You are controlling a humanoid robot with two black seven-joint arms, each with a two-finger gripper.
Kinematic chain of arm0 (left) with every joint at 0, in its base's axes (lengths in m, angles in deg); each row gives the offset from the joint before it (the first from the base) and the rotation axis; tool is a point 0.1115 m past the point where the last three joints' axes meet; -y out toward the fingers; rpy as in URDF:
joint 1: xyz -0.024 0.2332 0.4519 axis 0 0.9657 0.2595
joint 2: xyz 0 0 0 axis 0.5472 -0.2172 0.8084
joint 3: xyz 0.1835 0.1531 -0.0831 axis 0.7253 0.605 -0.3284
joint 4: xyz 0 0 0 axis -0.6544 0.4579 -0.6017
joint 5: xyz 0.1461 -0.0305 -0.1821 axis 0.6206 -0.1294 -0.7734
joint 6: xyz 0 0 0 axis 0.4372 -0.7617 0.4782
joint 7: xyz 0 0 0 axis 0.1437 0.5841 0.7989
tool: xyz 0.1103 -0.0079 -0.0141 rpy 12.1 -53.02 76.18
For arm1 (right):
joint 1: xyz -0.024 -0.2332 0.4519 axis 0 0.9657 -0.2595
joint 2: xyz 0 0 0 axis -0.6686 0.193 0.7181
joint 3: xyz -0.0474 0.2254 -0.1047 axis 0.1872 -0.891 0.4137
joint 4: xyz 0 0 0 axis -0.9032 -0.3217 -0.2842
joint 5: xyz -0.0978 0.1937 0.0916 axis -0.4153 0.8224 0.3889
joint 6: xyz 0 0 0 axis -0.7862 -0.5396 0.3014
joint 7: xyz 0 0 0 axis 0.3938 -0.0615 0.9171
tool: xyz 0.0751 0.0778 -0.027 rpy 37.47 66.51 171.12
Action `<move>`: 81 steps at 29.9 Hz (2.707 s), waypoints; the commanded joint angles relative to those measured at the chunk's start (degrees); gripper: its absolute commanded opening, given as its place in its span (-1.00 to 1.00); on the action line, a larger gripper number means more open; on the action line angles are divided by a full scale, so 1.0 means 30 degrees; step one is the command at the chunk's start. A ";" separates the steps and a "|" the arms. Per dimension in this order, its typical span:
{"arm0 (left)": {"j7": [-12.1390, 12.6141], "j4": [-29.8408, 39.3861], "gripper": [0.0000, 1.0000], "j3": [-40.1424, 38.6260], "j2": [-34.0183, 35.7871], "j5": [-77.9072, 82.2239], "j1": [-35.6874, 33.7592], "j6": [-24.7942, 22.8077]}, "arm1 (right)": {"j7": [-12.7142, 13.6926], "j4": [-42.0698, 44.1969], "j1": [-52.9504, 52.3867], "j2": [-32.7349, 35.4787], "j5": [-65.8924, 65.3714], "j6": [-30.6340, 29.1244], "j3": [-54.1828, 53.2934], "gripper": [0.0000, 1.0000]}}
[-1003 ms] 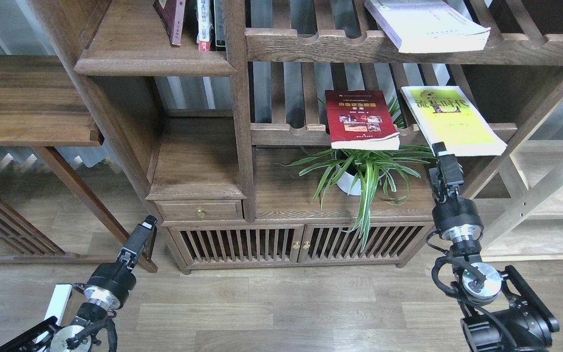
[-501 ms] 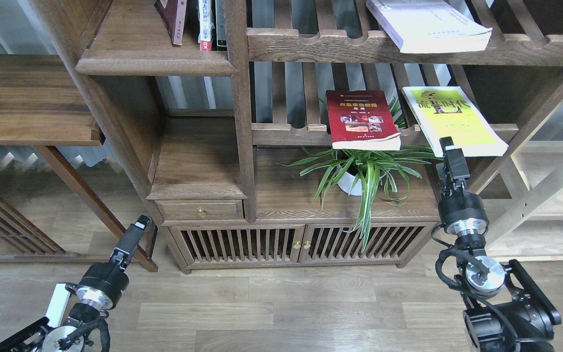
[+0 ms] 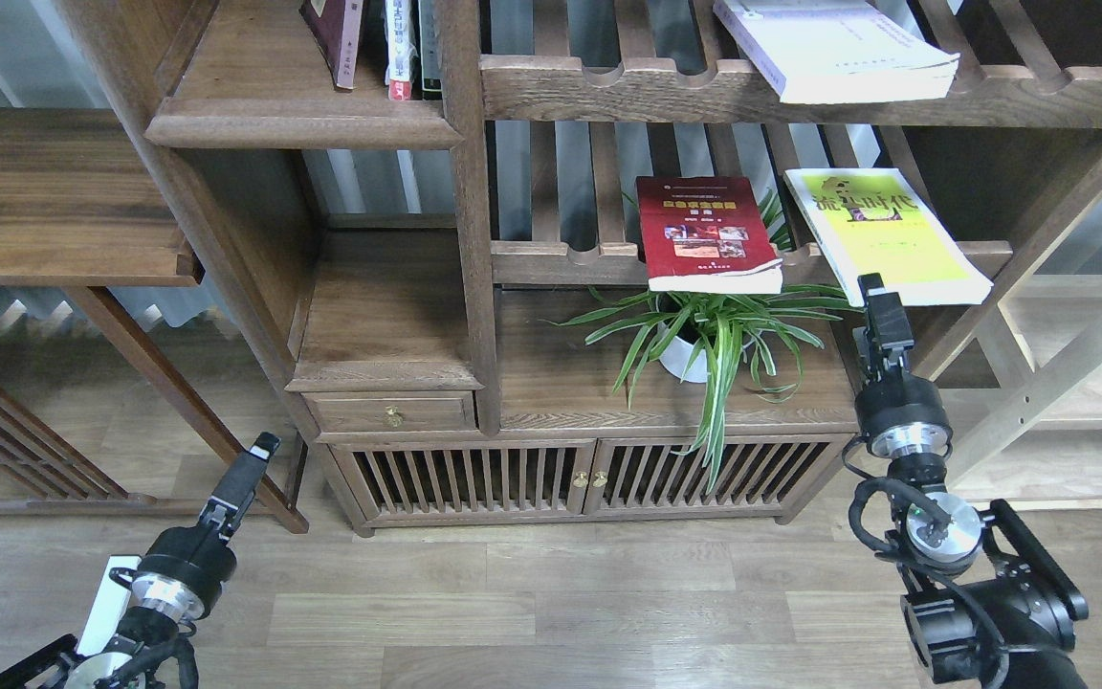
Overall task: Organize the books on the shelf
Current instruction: 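Position the right gripper at the yellow-green book's lower edge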
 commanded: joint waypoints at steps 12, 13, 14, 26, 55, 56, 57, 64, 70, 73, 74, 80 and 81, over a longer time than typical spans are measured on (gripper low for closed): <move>0.0060 0.1022 0.99 -0.0032 0.0456 0.0002 0.0718 0.0000 | -0.0005 0.0631 -0.0549 0.0173 0.0000 0.0876 -0.0441 0.99; 0.0031 0.1022 0.99 -0.0032 0.0485 0.0002 0.0747 0.0000 | -0.0005 0.0690 -0.0638 0.0173 0.0000 0.0965 -0.0471 0.99; 0.0031 0.1051 0.99 -0.0032 0.0485 0.0002 0.0777 0.0000 | -0.0005 0.0777 -0.0668 0.0202 0.0000 0.1024 -0.0471 0.99; 0.0002 0.1081 0.99 -0.0032 0.1071 0.0002 0.1274 0.0000 | -0.0005 0.1539 -0.1224 0.0173 0.0000 0.1433 -0.0822 0.99; -0.0028 0.1637 0.99 -0.0267 0.1833 0.0002 0.1568 0.0000 | -0.0269 0.3297 -0.3040 0.0231 -0.0030 0.3310 -0.0852 0.93; -0.0028 0.1637 0.99 -0.0267 0.1833 0.0002 0.1568 0.0000 | -0.0269 0.3327 -0.3070 0.0231 -0.0030 0.3310 -0.0823 0.93; -0.0028 0.1637 0.99 -0.0267 0.1833 0.0002 0.1568 0.0000 | -0.0269 0.3327 -0.3070 0.0231 -0.0030 0.3310 -0.0822 0.93; -0.0028 0.1637 0.99 -0.0267 0.1833 0.0002 0.1539 0.0000 | -0.0269 0.3415 -0.3684 0.0231 -0.0030 0.4186 -0.0822 0.93; -0.0057 0.1637 0.99 -0.0325 0.1920 0.0002 0.1568 0.0000 | -0.0269 0.3444 -0.3920 0.0231 -0.0030 0.5009 -0.0822 0.74; -0.0057 0.1637 0.99 -0.0354 0.1950 0.0002 0.1597 0.0000 | -0.0269 0.3502 -0.3920 0.0231 -0.0030 0.5009 -0.0822 0.64; -0.0057 0.1637 0.99 -0.0412 0.1950 0.0002 0.1597 0.0000 | -0.0269 0.3532 -0.3949 0.0231 -0.0030 0.5009 -0.0822 0.63; -0.0057 0.1637 0.99 -0.0472 0.1950 0.0002 0.1597 0.0000 | -0.0269 0.3561 -0.3978 0.0231 -0.0030 0.5009 -0.0822 0.47; -0.0057 0.1637 0.99 -0.0472 0.1950 0.0002 0.1597 0.0000 | -0.0298 0.3561 -0.3978 0.0231 -0.0030 0.5009 -0.0822 0.43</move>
